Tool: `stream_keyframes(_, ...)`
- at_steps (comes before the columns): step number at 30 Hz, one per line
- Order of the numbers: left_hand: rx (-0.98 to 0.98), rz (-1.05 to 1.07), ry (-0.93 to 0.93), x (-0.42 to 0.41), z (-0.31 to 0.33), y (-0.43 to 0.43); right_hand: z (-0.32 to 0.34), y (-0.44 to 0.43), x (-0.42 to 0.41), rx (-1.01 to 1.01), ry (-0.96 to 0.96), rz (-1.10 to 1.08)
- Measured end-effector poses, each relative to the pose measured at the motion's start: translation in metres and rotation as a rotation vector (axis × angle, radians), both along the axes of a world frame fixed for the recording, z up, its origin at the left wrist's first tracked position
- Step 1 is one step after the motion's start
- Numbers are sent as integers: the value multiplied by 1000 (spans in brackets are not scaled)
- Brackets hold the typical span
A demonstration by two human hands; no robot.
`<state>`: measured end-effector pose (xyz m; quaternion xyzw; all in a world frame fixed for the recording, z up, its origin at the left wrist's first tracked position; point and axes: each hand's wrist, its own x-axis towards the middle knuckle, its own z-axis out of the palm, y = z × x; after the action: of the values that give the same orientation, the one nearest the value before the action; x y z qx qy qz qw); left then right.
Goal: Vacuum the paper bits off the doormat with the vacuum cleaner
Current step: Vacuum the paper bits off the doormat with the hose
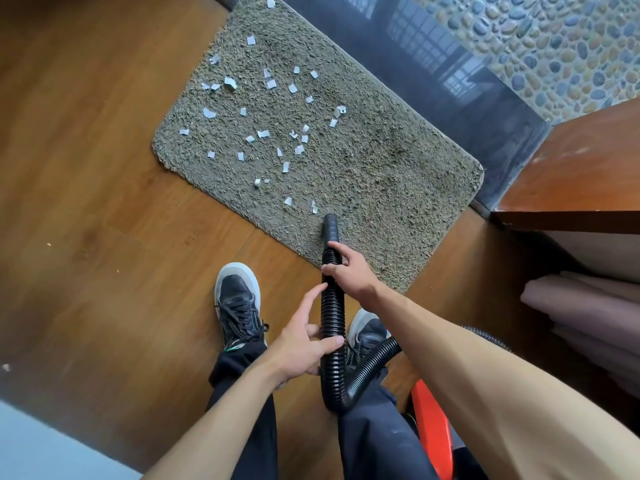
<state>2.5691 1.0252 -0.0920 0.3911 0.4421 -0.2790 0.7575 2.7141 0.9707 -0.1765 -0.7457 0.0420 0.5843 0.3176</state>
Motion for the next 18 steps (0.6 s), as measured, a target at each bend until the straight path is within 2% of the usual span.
stream_keyframes(18,-24,16,9,-16,2,46,6,46,-19,-49,-9,47)
